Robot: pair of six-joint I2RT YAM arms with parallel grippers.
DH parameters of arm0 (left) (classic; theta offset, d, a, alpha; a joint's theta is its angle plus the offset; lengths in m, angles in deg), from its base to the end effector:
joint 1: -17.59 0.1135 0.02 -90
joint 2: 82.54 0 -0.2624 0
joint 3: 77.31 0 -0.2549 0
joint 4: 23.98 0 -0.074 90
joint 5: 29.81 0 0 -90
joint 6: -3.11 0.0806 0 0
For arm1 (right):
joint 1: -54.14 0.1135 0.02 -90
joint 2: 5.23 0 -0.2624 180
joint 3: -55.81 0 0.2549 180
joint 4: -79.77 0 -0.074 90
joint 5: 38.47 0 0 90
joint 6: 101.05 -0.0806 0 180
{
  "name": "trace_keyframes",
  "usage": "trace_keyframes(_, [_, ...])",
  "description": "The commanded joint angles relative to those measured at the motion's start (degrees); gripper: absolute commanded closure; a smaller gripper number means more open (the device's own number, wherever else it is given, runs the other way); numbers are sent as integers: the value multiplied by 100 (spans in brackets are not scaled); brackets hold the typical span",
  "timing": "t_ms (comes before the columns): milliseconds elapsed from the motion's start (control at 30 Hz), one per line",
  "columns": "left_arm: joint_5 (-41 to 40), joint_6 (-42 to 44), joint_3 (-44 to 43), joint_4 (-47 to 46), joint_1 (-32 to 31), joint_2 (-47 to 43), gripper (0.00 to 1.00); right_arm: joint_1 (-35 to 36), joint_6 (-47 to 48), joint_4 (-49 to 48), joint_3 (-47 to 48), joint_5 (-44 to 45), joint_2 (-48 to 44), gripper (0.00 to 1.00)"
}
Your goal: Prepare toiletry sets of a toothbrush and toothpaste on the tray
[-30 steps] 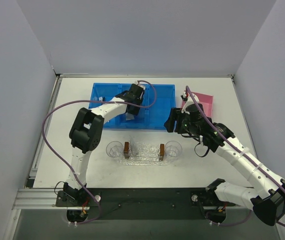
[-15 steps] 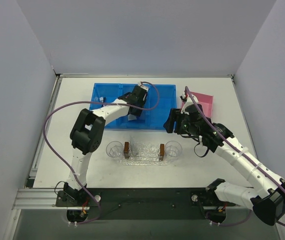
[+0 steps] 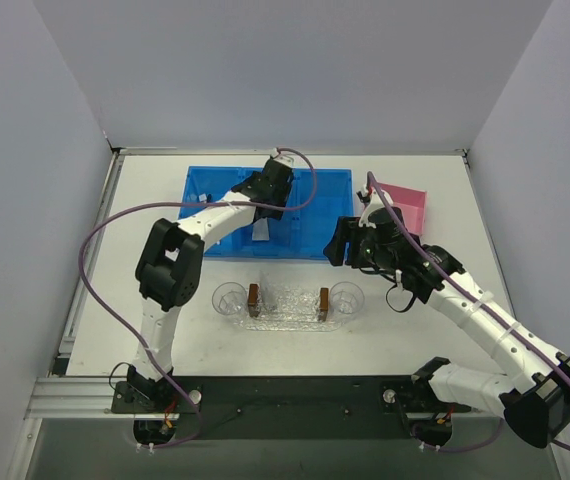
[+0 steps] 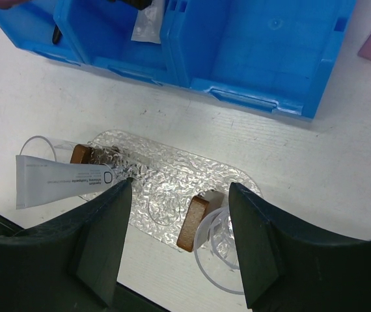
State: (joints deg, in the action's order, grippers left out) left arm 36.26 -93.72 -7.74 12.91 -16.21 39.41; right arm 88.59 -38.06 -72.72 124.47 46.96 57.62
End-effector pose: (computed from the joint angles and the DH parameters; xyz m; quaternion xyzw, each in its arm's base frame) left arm 0.4392 -0.2547 0.1748 0.1417 0.9065 0.0612 0.3930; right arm 0.2415 0.1735 0.3157 -0.0760 0.8237 0.3150 0.4653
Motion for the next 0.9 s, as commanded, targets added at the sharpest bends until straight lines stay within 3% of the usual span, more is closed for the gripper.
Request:
trace_keyframes(0, [-8,-11,-531,20,119,197,34,-53,2,-141,-55,-61,-97,44])
trace_keyframes(633, [318,-134,-602,257,216,813,34,-106,-59,-150,-170,-69,-203,44])
trace_keyframes(867, [485,-231,-575,301,216,857,43,-97,-68,-150,-205,-52,-220,44])
